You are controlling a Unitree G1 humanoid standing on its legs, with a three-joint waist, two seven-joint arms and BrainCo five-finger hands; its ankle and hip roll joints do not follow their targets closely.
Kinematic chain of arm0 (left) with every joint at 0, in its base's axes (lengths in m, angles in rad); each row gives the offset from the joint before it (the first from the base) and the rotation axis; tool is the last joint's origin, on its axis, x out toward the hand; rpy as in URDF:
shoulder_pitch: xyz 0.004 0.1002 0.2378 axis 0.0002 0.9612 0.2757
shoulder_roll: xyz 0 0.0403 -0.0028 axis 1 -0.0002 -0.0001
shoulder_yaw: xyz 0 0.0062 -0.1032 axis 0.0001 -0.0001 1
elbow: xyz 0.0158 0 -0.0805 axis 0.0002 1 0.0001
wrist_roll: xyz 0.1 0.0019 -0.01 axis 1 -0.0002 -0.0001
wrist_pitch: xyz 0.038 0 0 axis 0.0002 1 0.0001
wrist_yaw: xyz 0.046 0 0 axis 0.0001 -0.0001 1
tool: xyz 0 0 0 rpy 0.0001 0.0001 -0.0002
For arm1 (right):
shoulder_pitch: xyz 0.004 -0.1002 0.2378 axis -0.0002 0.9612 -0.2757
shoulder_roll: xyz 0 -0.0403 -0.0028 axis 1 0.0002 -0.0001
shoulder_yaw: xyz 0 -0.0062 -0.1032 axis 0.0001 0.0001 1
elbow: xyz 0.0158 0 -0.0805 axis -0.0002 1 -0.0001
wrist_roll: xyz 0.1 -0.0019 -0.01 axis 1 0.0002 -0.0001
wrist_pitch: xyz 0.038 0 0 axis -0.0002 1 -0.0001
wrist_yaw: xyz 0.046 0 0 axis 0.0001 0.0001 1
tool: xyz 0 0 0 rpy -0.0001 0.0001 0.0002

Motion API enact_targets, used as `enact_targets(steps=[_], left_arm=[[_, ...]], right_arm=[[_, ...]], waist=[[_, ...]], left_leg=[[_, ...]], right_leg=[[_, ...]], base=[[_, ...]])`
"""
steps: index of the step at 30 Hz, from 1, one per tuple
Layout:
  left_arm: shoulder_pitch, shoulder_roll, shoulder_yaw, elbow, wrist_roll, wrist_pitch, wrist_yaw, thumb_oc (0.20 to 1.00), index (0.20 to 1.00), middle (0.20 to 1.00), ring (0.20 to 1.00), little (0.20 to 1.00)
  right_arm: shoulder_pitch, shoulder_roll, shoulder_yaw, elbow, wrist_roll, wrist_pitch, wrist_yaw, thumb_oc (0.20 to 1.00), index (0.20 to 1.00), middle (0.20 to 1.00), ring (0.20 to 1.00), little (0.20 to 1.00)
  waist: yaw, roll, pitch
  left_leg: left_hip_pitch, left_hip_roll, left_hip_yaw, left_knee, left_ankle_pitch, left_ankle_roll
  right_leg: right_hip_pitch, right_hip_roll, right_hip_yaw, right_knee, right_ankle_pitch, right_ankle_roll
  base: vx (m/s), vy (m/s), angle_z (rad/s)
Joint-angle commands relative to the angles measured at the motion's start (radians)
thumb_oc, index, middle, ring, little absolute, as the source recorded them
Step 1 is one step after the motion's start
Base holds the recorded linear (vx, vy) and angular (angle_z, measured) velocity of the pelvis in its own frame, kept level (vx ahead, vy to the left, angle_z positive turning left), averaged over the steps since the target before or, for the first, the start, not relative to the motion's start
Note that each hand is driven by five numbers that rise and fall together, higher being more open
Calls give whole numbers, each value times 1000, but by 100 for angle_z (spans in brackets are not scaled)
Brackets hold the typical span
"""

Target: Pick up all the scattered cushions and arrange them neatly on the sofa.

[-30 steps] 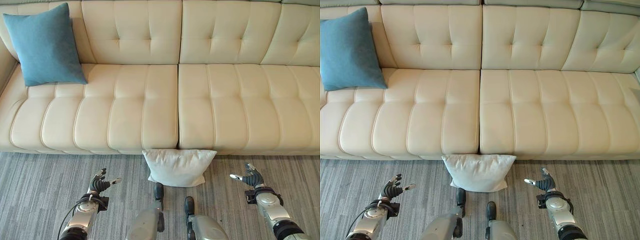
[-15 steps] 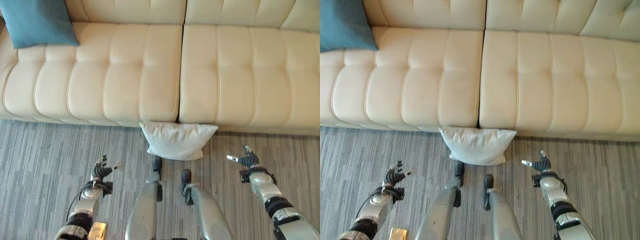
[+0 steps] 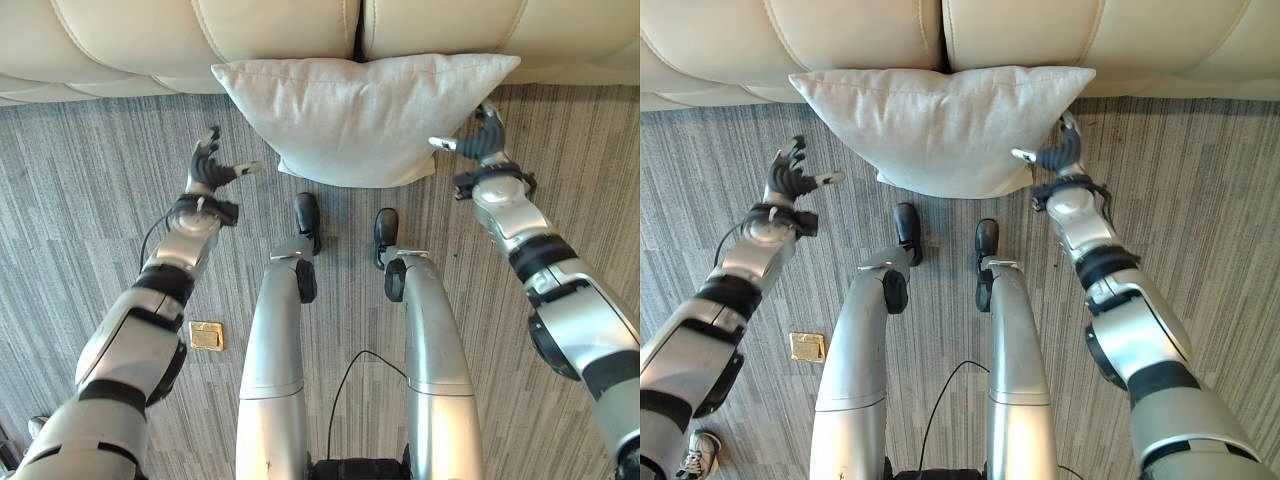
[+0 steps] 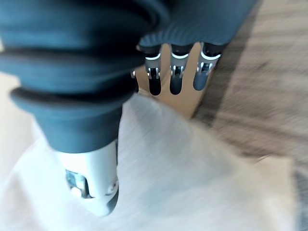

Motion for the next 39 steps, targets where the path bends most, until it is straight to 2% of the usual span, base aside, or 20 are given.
enact_targets(steps=[1, 2, 3, 4, 8, 12, 13, 14, 15, 17, 19, 20, 21, 23, 27, 30, 34, 39], left_arm=[[-30, -47, -29, 52, -7, -24, 27, 1000, 1000, 1000, 1000, 1000], [-50, -65, -32, 51, -17, -27, 27, 1000, 1000, 1000, 1000, 1000], [-62, -82, -31, 30, -38, -40, 34, 680, 680, 680, 680, 680], [-68, -95, -27, 9, -52, -48, 38, 200, 200, 200, 200, 200], [-34, -120, -9, -140, -64, -90, 55, 200, 200, 200, 200, 200], [9, -128, -1, -198, -51, -95, 61, 200, 200, 200, 200, 200], [68, -135, 21, -283, -36, -109, 67, 200, 200, 200, 200, 200], [73, -135, 21, -287, -34, -108, 69, 200, 200, 200, 200, 200], [161, -140, 49, -409, -2, -116, 74, 200, 200, 200, 200, 200], [265, -144, 81, -528, 32, -123, 69, 200, 200, 200, 200, 200], [324, -153, 106, -579, 34, -125, 59, 200, 200, 200, 200, 200], [449, -166, 142, -670, 44, -125, 40, 200, 200, 200, 200, 200], [449, -166, 142, -671, 44, -125, 41, 200, 200, 200, 200, 200], [644, -190, 181, -787, 79, -124, -4, 200, 200, 200, 200, 200], [858, -181, 225, -883, 87, -130, -62, 200, 200, 200, 200, 200], [975, -155, 262, -930, 93, -133, -101, 200, 200, 200, 200, 200], [1066, -140, 292, -977, 88, -127, -132, 200, 200, 200, 200, 200], [1117, -155, 309, -981, 69, -111, -134, 200, 200, 200, 200, 200]], right_arm=[[-4, 80, 39, -9, 68, -70, -38, 893, 893, 893, 893, 893], [-19, 92, 40, -19, 82, -79, -38, 473, 473, 473, 473, 473], [-31, 114, 41, -40, 97, -90, -44, 200, 200, 200, 200, 200], [-29, 128, 34, -63, 115, -106, -44, 200, 200, 200, 200, 200], [28, 165, 11, -199, 126, -162, -44, 200, 200, 200, 200, 200], [82, 168, 3, -242, 96, -165, -44, 200, 200, 200, 200, 200], [160, 169, -11, -323, 60, -170, -37, 200, 200, 200, 200, 200], [166, 169, -11, -328, 58, -168, -38, 200, 200, 200, 200, 200], [264, 155, -33, -434, 7, -168, -24, 200, 200, 200, 200, 200], [385, 142, -62, -557, -35, -170, 4, 200, 200, 200, 200, 200], [448, 139, -74, -618, -52, -170, 20, 200, 200, 200, 200, 200], [586, 132, -104, -726, -66, -169, 63, 200, 200, 200, 200, 200], [586, 132, -105, -727, -66, -169, 63, 200, 200, 200, 200, 200], [794, 120, -147, -854, -92, -176, 130, 200, 200, 200, 200, 200], [1000, 74, -215, -994, -94, -188, 221, 200, 200, 200, 200, 200], [1101, 24, -274, -1079, -131, -192, 259, 200, 200, 200, 200, 200], [1198, -10, -345, -1148, -158, -186, 289, 200, 200, 200, 200, 200], [1262, 2, -377, -1156, -175, -172, 291, 200, 200, 200, 200, 200]], waist=[[0, 27, -139], [2, 30, -142], [5, 31, -144], [5, 33, -149], [3, 26, -180], [-1, 20, -194], [-5, 13, -207], [-5, 13, -207], [-9, 7, -213], [-14, -1, -221], [-17, -4, -225], [-22, -12, -237], [-24, -14, -232], [-29, -23, -251], [-36, -23, -298], [-39, -26, -347], [-49, -26, -416], [-55, -31, -462]], left_leg=[[0, -18, -36, 100, -174, -8], [-10, -21, -38, 107, -175, -7], [-13, -26, -43, 109, -174, -7], [-15, -31, -46, 111, -176, -7], [27, -40, -47, 76, -168, -14], [64, -40, -49, 39, -160, -18], [123, -34, -51, -14, -152, -26], [130, -34, -50, -19, -150, -26], [215, -31, -48, -91, -138, -33], [316, -30, -49, -175, -124, -41], [380, -29, -47, -226, -114, -47], [498, -31, -45, -314, -98, -52], [488, -32, -39, -321, -67, -46], [685, -35, -35, -464, -42, -56], [914, -32, -31, -606, -14, -61], [1050, -20, -20, -685, 5, -66], [1177, -14, -2, -752, 17, -70], [1257, 2, 15, -755, 10, -78]], right_leg=[[14, -28, 29, -112, -8, 72], [6, -29, 28, -103, -10, 71], [4, -31, 26, -98, -13, 70], [4, -30, 25, -94, -15, 68], [50, -29, 10, -127, -12, 67], [84, -30, 5, -158, -4, 69], [142, -32, 2, -211, 13, 76], [149, -32, 2, -216, 15, 76], [227, -34, -6, -282, 33, 86], [322, -35, -13, -359, 53, 96], [378, -34, -15, -402, 63, 102], [487, -37, -21, -489, 88, 110], [480, -40, -26, -500, 116, 104], [662, -41, -34, -627, 144, 121], [888, -35, -46, -756, 161, 136], [1021, -25, -47, -830, 169, 143], [1136, -4, -51, -880, 164, 145], [1226, 13, -47, -904, 144, 135]], base=[[35, -2, 3], [0, 0, 0], [30, -32, 5], [31, -30, 8], [27, -16, 15], [8, 1, 8], [0, 0, 0], [-29, 6, 8], [-16, -6, 9], [4, -7, 1], [27, -8, -7], [-48, -13, -5], [16, -32, -4], [100, -43, -6], [204, -32, -9], [195, -45, -8], [178, -50, -5], [135, -99, 0]])
